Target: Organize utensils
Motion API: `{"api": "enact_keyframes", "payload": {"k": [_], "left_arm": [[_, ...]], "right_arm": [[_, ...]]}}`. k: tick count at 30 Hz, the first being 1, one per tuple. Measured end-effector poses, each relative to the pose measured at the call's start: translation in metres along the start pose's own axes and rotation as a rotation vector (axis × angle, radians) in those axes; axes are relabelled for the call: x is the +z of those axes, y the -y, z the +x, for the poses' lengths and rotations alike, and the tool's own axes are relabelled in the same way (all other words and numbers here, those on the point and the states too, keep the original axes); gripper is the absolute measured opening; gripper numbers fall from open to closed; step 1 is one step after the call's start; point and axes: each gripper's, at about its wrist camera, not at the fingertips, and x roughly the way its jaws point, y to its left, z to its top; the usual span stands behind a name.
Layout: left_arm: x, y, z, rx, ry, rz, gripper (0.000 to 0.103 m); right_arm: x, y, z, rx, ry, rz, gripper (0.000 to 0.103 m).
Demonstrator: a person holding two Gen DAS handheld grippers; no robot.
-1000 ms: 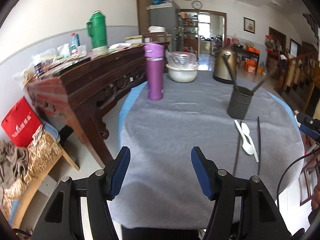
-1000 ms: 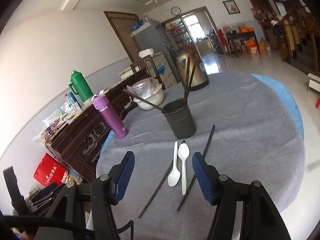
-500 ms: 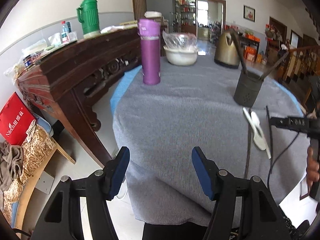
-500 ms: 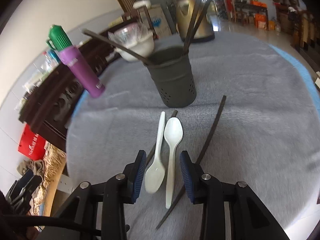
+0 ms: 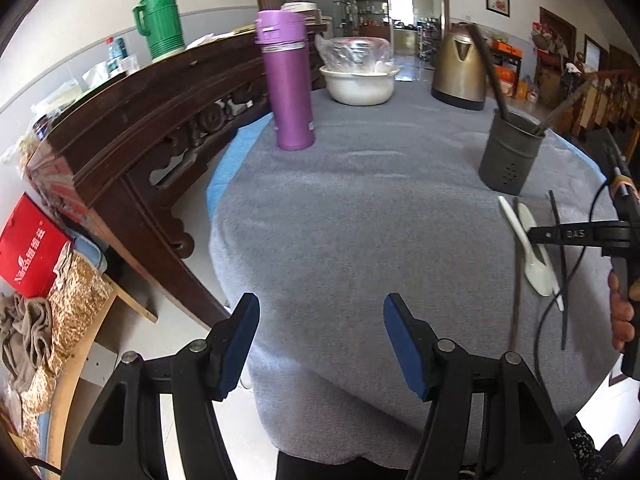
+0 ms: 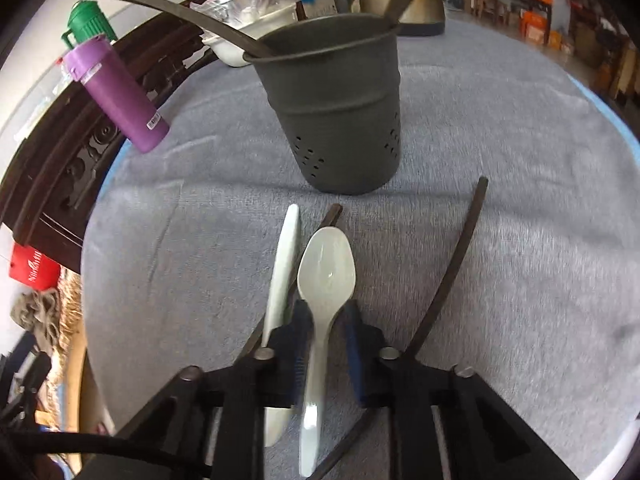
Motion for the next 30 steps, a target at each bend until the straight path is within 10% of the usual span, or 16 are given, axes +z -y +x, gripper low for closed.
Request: {"api": "enact_keyframes", "payload": {"k": [16, 30], "left_arm": [[0.049, 0.101, 0.019, -0.219, -0.109, 0.163, 0.065], [0.043, 0.152, 0.064, -0.296, -0.313, 0.127, 0.055]], "right_arm": [[-0.024, 0.076, -0.070, 0.150, 0.218, 0.247, 0.009], [-0.056, 0.156, -0.061, 0.245, 0.207, 0.494, 0.013]]}}
